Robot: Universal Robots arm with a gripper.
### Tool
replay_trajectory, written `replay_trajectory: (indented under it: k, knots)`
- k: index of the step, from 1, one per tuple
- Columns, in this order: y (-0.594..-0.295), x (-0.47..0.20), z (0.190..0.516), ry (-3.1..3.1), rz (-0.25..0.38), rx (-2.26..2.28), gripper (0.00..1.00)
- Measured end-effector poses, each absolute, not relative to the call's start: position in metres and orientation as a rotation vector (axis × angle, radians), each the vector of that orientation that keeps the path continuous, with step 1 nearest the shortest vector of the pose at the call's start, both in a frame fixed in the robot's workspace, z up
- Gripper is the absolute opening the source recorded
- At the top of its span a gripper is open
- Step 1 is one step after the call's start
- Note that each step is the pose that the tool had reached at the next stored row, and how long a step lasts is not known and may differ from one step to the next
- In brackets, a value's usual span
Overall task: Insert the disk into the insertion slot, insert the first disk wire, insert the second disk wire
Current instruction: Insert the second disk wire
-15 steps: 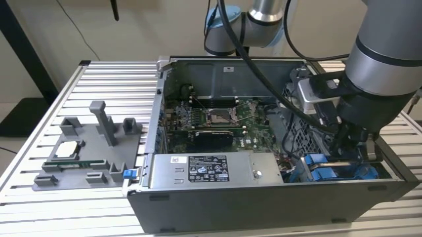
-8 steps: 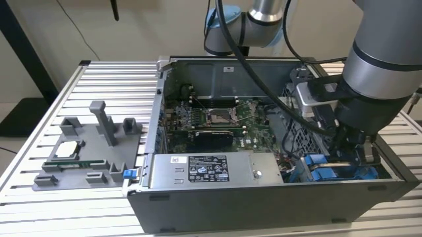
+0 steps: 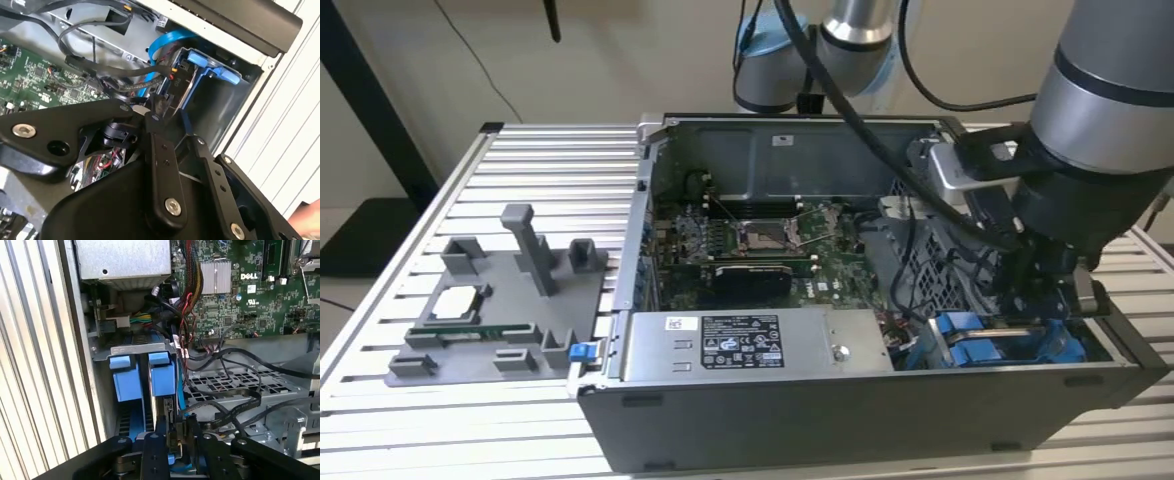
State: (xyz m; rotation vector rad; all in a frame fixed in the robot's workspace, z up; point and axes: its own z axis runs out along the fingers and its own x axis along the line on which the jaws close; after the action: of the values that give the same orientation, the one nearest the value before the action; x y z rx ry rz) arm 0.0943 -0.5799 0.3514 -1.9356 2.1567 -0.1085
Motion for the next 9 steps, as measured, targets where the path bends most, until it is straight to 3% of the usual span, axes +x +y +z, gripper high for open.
replay_trajectory:
  k: [9]
  knots:
    - [-0.58, 0.093, 0.362, 2.141, -0.066, -1.913, 1.0]
